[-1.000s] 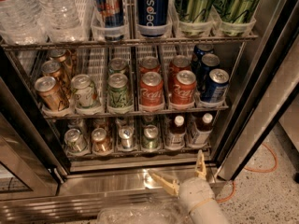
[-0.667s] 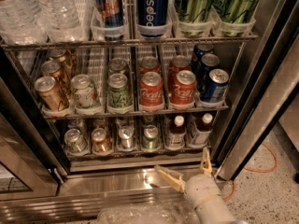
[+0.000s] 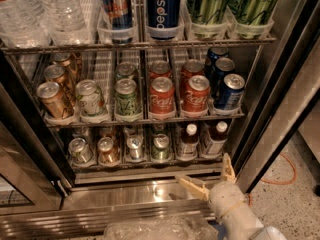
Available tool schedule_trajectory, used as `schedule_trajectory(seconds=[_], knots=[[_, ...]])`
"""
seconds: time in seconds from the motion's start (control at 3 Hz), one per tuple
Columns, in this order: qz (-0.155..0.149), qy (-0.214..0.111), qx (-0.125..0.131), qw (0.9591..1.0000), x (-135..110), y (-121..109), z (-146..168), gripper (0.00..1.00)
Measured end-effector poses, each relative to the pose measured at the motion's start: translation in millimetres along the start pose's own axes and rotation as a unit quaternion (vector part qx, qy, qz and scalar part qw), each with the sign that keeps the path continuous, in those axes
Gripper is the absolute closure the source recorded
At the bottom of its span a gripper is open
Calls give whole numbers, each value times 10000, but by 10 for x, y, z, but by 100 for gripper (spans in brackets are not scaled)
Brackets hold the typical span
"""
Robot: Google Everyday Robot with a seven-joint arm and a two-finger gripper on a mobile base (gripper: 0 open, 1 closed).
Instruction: Pick blue plastic bottle from bottom shelf of fridge
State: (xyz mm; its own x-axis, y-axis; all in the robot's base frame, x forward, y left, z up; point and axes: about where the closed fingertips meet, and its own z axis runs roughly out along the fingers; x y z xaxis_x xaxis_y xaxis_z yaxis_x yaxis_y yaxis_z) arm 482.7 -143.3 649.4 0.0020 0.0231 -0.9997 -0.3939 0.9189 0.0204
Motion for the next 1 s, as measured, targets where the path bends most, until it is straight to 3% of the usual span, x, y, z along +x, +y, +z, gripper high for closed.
schedule_trajectory(seconds=[0.33,0.67,1.0], knots=[[58,-40,-94,9999,70,-122,7,0],[13,-159,21,9999,84,-212,-10,0],[-13,-406,416,9983,80,-319,6,0]])
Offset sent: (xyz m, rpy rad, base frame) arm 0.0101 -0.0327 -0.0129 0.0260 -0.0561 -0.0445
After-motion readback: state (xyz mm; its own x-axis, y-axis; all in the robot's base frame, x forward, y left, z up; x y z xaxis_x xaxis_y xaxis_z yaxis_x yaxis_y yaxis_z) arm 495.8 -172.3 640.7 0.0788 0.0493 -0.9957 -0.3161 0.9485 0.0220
